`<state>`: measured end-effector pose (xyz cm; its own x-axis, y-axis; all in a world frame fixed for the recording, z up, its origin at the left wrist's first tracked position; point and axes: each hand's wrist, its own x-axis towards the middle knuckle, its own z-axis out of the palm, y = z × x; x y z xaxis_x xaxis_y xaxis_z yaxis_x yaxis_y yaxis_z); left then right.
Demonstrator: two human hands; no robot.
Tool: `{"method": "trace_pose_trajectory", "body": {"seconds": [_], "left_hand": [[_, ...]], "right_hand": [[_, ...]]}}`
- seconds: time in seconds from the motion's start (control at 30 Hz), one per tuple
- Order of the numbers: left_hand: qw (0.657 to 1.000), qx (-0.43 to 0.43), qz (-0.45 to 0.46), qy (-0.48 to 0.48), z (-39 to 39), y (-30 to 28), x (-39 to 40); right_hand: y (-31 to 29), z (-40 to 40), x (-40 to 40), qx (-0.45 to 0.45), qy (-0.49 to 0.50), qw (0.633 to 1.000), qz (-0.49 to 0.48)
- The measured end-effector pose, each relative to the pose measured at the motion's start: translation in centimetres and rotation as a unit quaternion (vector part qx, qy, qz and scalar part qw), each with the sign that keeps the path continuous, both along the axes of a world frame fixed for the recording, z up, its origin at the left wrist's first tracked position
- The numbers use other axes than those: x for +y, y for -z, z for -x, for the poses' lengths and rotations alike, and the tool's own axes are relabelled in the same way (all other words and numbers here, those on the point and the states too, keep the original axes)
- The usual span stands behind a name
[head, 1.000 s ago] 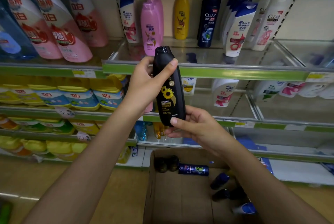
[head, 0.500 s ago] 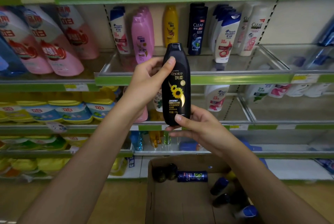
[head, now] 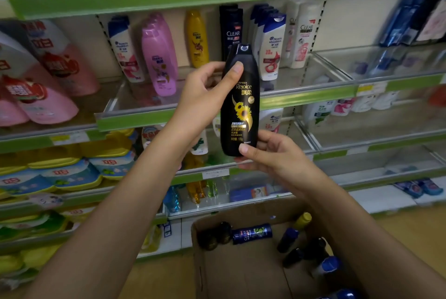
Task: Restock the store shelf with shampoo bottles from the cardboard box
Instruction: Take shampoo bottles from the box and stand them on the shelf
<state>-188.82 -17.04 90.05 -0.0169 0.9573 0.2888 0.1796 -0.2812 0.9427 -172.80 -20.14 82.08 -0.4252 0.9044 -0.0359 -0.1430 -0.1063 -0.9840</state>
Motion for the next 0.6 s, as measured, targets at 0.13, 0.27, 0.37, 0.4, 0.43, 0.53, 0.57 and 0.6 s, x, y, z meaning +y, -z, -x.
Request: {"method": "trace_pose_trajectory", "body": {"seconds": [0.13,0.27,0.37,0.4,0.43,0.53,0.57,0.6], "left_hand": [[1.000,0.003,-0.004,0.023,-2.5,-0.4,0.5],[0.999,0.007,-0.011,0.037,-5.7,-0.5,1.3],[0.999,0.016,-0.014,0.040,-8.4,-0.6,2.3],[0.999,0.017,-0.015,0.038,-9.5,-0.6,2.8],[0.999,0.018,-0.017,0.037,-10.8,-0.6,3.3],[0.999,0.034,-0.027,0.027,-14.9,-0.9,5.0],[0.999,0.036,-0.027,0.022,-16.5,-1.0,5.6],[0.999,0.035,-0.027,0.016,-18.1,-1.1,6.3]], "right_hand": [[-0.4,-2.4,0.1,-0.014,0.022,1.000,-0.014],[-0.6,-5.6,0.5,-0.015,0.038,0.999,-0.022],[-0.4,-7.9,1.5,-0.010,0.044,0.999,-0.026],[-0.3,-8.9,2.1,-0.004,0.046,0.999,-0.027],[-0.2,-10.2,2.7,0.003,0.048,0.998,-0.027],[-0.2,-14.4,5.1,0.016,0.050,0.998,-0.030],[-0.2,-16.0,6.0,0.011,0.049,0.998,-0.035],[-0.3,-17.6,7.1,0.002,0.048,0.998,-0.042]]}}
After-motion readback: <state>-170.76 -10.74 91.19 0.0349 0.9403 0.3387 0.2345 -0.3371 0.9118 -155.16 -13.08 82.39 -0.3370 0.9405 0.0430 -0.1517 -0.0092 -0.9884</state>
